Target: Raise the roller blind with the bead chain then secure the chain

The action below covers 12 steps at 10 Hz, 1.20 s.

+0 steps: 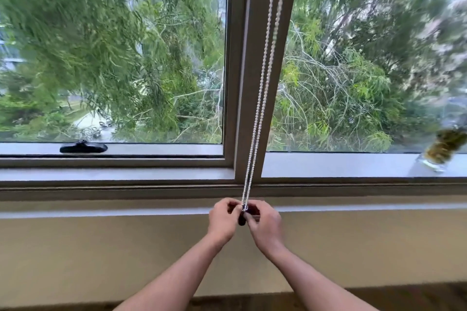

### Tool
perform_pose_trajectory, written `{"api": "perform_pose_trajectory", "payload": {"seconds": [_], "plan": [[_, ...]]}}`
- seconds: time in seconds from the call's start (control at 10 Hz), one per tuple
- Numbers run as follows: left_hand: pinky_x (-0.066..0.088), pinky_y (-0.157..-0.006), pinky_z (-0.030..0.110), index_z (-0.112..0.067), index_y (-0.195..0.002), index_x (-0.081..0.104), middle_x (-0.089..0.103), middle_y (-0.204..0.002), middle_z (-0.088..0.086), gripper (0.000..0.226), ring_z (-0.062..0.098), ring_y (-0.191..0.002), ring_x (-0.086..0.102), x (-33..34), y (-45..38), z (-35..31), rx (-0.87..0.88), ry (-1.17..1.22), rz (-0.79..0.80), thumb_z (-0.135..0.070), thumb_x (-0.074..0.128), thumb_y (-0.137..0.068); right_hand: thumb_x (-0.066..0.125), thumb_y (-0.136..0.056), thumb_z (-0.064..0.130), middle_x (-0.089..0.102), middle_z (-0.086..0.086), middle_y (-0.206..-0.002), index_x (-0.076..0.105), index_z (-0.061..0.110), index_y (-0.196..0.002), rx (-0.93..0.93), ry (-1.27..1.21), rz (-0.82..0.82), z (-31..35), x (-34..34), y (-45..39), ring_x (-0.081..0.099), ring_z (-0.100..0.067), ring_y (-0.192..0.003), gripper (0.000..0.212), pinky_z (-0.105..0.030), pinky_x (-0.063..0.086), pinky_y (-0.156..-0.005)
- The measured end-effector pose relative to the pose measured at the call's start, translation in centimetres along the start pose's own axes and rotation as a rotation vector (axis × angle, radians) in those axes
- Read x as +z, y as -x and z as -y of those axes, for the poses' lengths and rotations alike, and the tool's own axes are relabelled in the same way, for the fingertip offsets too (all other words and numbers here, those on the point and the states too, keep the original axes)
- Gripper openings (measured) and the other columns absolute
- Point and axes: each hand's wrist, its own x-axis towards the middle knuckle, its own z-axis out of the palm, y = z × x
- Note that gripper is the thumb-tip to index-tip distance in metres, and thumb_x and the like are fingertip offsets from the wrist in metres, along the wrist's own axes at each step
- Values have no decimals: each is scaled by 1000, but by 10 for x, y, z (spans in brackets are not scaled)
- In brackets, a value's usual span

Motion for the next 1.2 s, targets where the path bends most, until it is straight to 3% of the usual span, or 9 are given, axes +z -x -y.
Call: {"api": "perform_pose_trajectory", "payload": {"seconds": [0.2,0.3,0.5,0.6,0.7,0.9,1.1,1.2], "plan": [[59,-86,37,-15,-97,74,78,-93,3,12,21,-88,73,-4,0,-6,-26,-16,14,-13,64,-92,76,-83,11,79,9,-98,76,28,-105,147,15,-11,13,6,1,74,-10,-92,27,-33,59,-89],[58,-80,31,-17,-95,75,78,-91,2,12,16,-76,68,-7,0,-8,-12,-47,22,-13,63,-92,74,-86,15,80,6,-99,75,28,-109,210,31,-7,16,9,2,75,-13,-94,27,-37,60,-90],[51,-65,20,-16,-98,76,79,-92,3,15,11,-65,62,-11,2,-9,-28,-84,37,-14,62,-93,73,-87,19,80,7,-99,71,33,-111,273,70,-26,22,12,8,75,-14,-95,28,-36,60,-89],[41,-47,7,-15,-100,77,78,-93,5,17,9,-62,60,-13,5,-13,-48,-109,17,-15,61,-94,72,-88,22,79,6,-104,70,33,-115,282,87,-3,26,10,10,75,-16,-98,30,-36,59,-90],[39,-48,7,-15,-101,77,78,-97,2,20,10,-69,63,-15,13,-20,-63,-125,9,-17,58,-95,70,-90,25,78,4,-111,68,33,-123,280,76,34,30,5,12,74,-19,-105,33,-38,58,-94],[42,-70,22,-19,-105,77,77,-104,0,28,18,-93,67,-18,32,-39,-70,-195,6,-17,51,-97,70,-90,30,78,10,-115,66,33,-129,217,69,89,41,-12,9,73,-11,-107,39,-35,57,-97],[54,-75,35,-22,-79,65,75,-94,5,26,28,-90,64,-20,57,-59,-59,-291,-41,-9,45,-91,69,-88,26,73,8,-127,62,28,-136,128,88,171,50,-32,7,69,-12,-118,49,-34,53,-104],[53,-86,36,-26,-96,69,75,-108,4,32,27,-105,65,-18,72,-70,-19,-326,-38,-9,44,-84,68,-88,30,71,11,-131,58,30,-139,66,124,213,50,-43,4,66,-13,-122,52,-34,52,-104]]}}
